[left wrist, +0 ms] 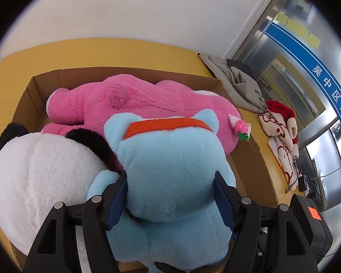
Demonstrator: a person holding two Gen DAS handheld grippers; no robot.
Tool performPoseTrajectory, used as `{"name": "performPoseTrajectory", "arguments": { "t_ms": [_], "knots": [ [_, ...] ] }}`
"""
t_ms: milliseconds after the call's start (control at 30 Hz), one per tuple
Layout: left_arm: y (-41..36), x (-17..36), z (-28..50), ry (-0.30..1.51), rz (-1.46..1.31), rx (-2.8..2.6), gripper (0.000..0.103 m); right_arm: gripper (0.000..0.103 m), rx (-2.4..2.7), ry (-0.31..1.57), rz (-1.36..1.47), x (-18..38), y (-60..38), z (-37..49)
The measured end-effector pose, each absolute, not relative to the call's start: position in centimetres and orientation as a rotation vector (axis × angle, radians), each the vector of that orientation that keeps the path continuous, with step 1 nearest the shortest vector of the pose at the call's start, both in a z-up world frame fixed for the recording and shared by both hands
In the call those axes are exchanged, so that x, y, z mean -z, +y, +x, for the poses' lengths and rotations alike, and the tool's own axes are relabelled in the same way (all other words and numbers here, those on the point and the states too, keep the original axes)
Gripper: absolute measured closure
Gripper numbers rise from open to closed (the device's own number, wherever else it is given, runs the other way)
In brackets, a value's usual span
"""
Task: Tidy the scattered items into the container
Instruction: 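Lower the light blue plush into the box onto the pink bear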
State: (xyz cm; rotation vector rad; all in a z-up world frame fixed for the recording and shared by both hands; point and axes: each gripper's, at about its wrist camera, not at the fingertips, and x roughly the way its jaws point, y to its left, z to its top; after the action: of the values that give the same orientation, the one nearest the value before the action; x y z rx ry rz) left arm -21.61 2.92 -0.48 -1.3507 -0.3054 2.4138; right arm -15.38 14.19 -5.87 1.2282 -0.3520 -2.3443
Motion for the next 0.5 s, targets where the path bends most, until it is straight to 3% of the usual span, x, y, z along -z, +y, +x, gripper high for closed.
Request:
{"name": "performPoseTrajectory", "arguments": {
  "t_ms": [500],
  "knots": [
    [3.0, 1.0, -20.8, -0.288, -1.317, -2.444, 0.027, 0.006, 2.349, -0.321, 1.258, 7.1, 13.6, -15.1]
  ]
}}
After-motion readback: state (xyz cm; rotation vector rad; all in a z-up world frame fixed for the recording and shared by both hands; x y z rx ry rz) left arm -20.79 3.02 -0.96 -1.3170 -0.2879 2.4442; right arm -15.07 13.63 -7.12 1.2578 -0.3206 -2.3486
